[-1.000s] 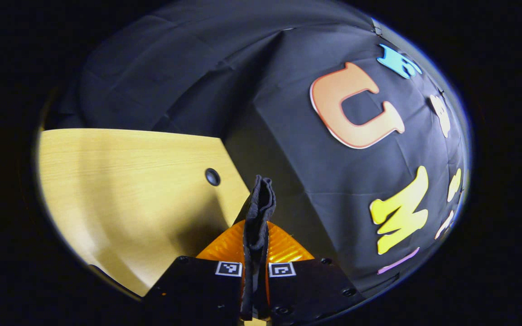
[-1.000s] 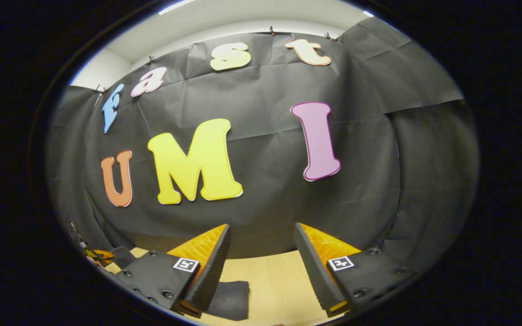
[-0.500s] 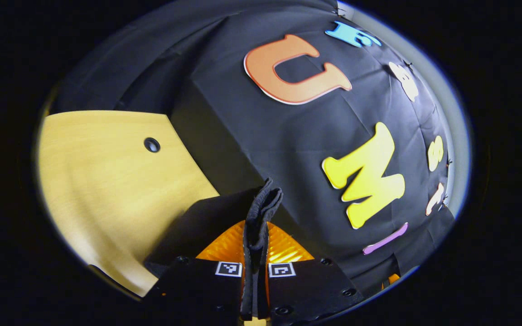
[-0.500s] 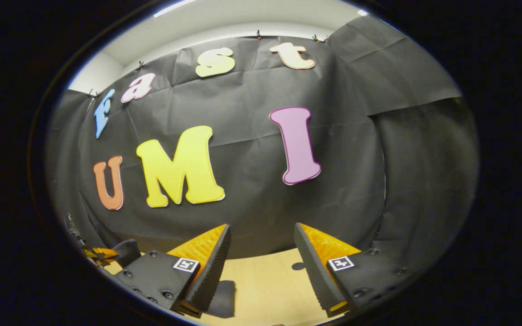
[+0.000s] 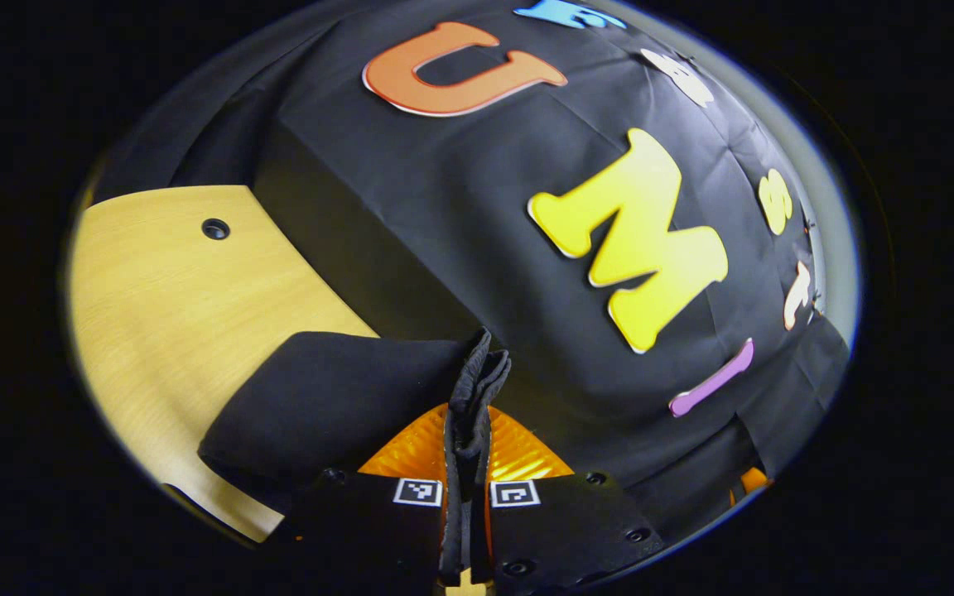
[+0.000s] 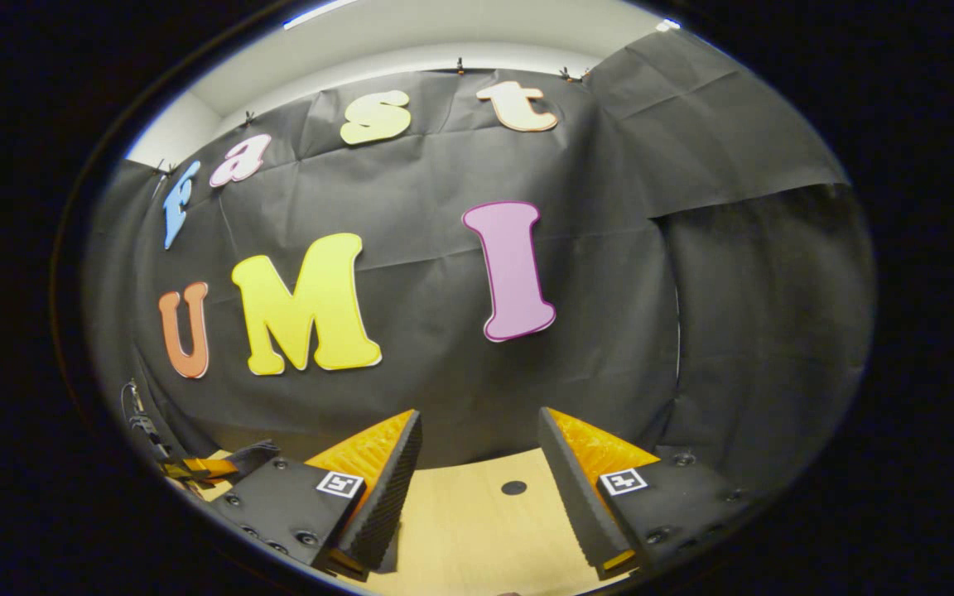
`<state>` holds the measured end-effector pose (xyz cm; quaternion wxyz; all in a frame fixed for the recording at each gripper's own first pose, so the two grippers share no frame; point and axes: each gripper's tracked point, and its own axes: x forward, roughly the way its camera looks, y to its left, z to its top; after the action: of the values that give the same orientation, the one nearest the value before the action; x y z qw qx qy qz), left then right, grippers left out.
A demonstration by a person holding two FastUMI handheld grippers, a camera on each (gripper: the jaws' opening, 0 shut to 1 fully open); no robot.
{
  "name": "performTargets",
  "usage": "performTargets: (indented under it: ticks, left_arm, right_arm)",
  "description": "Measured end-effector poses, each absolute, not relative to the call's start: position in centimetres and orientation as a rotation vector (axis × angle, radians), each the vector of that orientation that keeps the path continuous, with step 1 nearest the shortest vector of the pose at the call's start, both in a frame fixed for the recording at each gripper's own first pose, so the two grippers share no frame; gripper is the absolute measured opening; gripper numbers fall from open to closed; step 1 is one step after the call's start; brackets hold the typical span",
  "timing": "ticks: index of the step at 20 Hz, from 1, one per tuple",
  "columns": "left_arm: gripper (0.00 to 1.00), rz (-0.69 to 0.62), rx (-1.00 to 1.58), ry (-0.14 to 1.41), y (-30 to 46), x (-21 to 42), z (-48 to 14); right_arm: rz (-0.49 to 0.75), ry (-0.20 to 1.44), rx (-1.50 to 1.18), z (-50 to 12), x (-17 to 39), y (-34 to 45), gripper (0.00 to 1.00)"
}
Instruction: Grasp the waist and the cuffs of the jeans and fold them to make the two legs overlap; first hold the waist and fold one-third of the jeans toward the cuffs, then hold the cuffs and fold the remaining one-third in the same direction to finish folding.
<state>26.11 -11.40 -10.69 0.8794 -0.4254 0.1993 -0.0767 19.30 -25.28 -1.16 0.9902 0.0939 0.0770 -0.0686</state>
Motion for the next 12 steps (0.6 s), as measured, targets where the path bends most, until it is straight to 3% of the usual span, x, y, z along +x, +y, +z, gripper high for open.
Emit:
performTargets:
  ticks: [1, 7, 12]
  left_arm:
    - [0.07, -0.18, -0.889, 0.434, -13.0, 25.9, -11.0]
    - [0.07, -0.245, -0.815, 0.524, -19.9, 24.6, -13.5]
    - [0.07, -0.241, -0.649, 0.601, -22.6, 23.1, -17.5]
  right_arm:
    - [-0.143, 0.154, 0.186, -1.1, 19.1, -25.7, 0.88]
    - [-0.176, 0.16, 0.195, -1.8, 18.4, -28.1, 0.84]
    - [-0.187, 0.155, 0.209, -1.8, 17.8, -29.3, 0.88]
